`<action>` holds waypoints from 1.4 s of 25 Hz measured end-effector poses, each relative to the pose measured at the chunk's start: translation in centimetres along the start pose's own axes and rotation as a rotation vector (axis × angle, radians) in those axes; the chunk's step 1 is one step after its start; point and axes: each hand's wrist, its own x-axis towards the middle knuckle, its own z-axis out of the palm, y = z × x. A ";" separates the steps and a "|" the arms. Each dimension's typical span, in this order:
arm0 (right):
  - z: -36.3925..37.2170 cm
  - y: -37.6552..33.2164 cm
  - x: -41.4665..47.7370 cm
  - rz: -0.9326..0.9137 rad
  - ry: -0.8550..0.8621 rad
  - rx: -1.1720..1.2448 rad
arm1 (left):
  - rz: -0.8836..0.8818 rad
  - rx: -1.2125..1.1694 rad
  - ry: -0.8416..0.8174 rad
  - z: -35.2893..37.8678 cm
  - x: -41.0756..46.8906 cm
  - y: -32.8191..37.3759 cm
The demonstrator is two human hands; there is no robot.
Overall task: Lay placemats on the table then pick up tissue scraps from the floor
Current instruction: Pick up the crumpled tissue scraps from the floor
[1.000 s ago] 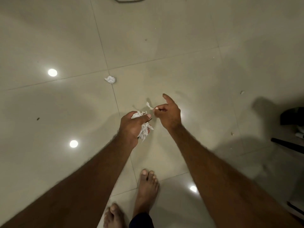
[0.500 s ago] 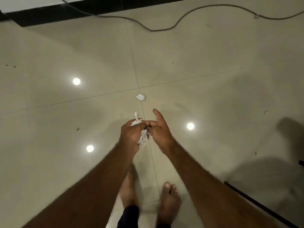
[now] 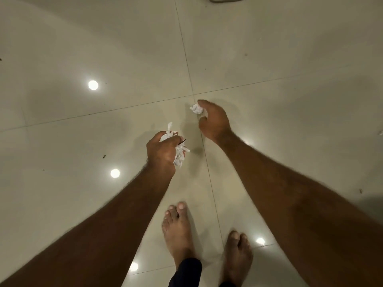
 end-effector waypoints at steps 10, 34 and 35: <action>5.0 2.5 1.5 -0.189 -0.129 -0.418 | -0.020 0.149 -0.116 0.3 2.0 -0.6; -18.6 12.7 -19.1 0.523 0.224 1.027 | -0.161 0.683 -0.584 20.3 -14.6 -7.0; -19.0 13.7 -18.8 0.539 0.220 1.048 | -0.140 0.706 -0.571 20.9 -14.5 -7.7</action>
